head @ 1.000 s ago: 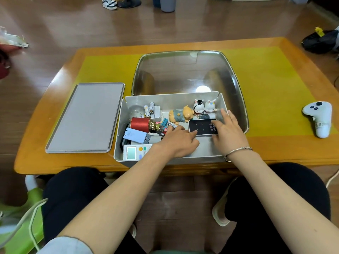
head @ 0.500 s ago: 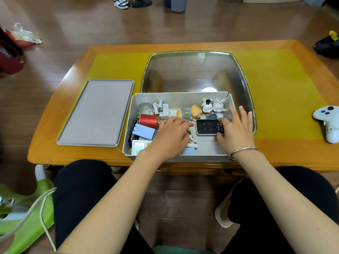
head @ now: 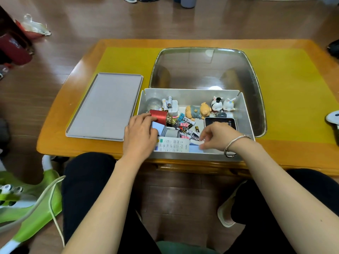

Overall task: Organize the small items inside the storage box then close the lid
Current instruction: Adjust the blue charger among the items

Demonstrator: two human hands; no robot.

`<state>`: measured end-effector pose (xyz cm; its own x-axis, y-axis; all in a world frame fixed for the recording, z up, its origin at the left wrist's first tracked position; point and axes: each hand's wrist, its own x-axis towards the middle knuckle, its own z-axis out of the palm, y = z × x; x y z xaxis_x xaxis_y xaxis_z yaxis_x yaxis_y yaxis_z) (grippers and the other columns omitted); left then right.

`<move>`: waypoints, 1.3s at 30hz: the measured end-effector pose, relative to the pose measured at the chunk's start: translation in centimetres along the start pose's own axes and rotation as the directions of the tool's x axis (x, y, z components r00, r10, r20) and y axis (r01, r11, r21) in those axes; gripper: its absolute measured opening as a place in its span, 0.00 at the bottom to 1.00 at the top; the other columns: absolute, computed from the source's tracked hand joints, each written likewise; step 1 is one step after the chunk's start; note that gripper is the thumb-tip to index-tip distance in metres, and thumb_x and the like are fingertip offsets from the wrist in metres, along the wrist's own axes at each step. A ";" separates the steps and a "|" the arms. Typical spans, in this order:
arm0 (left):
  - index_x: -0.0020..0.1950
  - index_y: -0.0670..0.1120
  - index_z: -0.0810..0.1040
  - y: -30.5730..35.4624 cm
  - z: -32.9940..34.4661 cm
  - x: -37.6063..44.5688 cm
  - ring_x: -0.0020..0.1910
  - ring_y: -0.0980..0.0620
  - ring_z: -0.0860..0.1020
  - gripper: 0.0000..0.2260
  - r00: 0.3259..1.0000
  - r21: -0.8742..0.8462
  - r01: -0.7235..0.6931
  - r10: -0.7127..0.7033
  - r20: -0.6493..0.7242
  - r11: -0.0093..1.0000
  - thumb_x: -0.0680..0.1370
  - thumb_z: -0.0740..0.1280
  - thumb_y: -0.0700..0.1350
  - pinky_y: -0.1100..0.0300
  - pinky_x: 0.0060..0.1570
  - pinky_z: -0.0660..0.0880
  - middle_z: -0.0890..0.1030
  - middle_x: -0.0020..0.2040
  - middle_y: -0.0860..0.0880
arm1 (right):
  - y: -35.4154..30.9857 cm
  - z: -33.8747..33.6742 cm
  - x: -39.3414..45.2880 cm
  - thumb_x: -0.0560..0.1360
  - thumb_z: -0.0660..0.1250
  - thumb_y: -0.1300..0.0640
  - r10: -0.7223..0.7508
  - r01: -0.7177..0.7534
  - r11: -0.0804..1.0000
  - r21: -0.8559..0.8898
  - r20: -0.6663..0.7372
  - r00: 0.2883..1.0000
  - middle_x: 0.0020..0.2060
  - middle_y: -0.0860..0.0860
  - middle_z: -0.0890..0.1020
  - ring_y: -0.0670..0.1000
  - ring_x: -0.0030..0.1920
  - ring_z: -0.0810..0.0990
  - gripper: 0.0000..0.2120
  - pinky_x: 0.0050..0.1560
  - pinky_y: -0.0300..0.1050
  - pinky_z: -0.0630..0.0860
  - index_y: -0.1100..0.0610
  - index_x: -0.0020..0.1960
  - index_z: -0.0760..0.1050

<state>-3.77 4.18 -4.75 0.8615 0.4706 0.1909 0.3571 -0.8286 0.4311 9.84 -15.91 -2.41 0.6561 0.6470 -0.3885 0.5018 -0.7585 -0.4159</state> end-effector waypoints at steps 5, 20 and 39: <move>0.66 0.49 0.72 -0.4 0.2 0.1 0.68 0.50 0.64 0.19 0.999 0.028 -0.015 0.014 0.031 0.999 0.75 0.60 0.43 0.50 0.65 0.63 0.72 0.68 0.50 | -0.2 0.6 0.5 0.68 0.74 0.50 0.066 -0.047 0.989 -0.137 0.142 0.988 0.41 0.51 0.84 0.50 0.42 0.80 0.09 0.46 0.42 0.77 0.55 0.42 0.81; 0.65 0.52 0.72 -0.7 0.4 0.4 0.62 0.50 0.66 0.20 0.999 -0.034 0.006 -0.005 0.034 0.999 0.74 0.70 0.47 0.54 0.58 0.64 0.72 0.61 0.51 | -0.7 0.9 1.1 0.70 0.71 0.54 -0.246 0.264 0.936 -0.233 0.104 0.964 0.45 0.53 0.84 0.53 0.44 0.79 0.11 0.44 0.43 0.76 0.55 0.51 0.81; 0.68 0.51 0.69 1.7 -0.5 0.1 0.67 0.43 0.62 0.24 0.999 0.254 0.017 -0.024 0.027 0.967 0.74 0.69 0.55 0.47 0.64 0.59 0.67 0.68 0.45 | 4.1 1.0 -3.1 0.73 0.70 0.61 0.189 0.254 0.837 0.485 -0.691 0.697 0.41 0.53 0.80 0.44 0.36 0.77 0.15 0.37 0.25 0.71 0.60 0.59 0.75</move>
<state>-3.29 2.95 -3.56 0.8620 0.4822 0.1565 0.4513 -0.8705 0.1963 9.30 -20.91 -3.71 0.9422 0.2539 0.2187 0.3129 -0.4327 -0.8455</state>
